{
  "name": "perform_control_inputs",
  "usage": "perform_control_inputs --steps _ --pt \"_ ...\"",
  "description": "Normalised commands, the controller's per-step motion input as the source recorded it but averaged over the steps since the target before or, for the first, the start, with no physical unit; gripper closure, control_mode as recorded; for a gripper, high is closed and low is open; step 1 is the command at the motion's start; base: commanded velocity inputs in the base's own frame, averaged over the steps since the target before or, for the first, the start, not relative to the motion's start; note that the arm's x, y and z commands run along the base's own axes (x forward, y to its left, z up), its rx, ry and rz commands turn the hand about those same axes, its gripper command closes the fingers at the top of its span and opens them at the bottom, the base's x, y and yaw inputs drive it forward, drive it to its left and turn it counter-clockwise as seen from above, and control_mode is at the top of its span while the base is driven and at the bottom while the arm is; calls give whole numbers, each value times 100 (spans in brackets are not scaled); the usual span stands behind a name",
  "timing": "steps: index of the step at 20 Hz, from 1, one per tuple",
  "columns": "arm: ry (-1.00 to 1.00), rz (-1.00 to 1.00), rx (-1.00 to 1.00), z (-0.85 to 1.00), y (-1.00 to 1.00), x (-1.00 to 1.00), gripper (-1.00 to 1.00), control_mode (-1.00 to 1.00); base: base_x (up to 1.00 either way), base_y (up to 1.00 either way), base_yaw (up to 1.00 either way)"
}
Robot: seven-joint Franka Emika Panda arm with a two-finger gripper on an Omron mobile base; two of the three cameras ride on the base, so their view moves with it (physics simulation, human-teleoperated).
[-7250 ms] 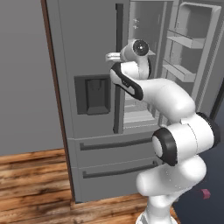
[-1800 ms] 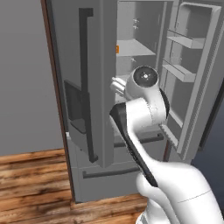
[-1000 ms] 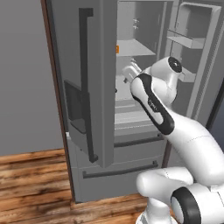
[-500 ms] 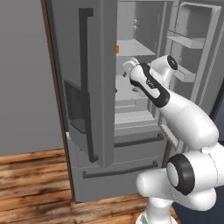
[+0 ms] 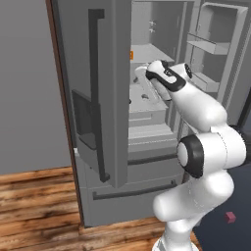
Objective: Retrieve the sausage and cheese from the fridge and place them on the cutting board on the counter.
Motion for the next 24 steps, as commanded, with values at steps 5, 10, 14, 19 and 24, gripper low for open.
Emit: perform_control_inputs --steps 5,10,14,19,24 --pt "-5 15 2 -6 13 51 -100 -100 0 0 0" --pt "-3 14 1 -4 16 48 -100 -100 0 0 0" --pt "-4 12 1 -4 16 54 -100 -100 0 0 0" --pt "-1 12 0 -7 10 60 -100 -100 0 0 0" --pt "0 11 0 -24 7 57 -100 -100 0 0 0"
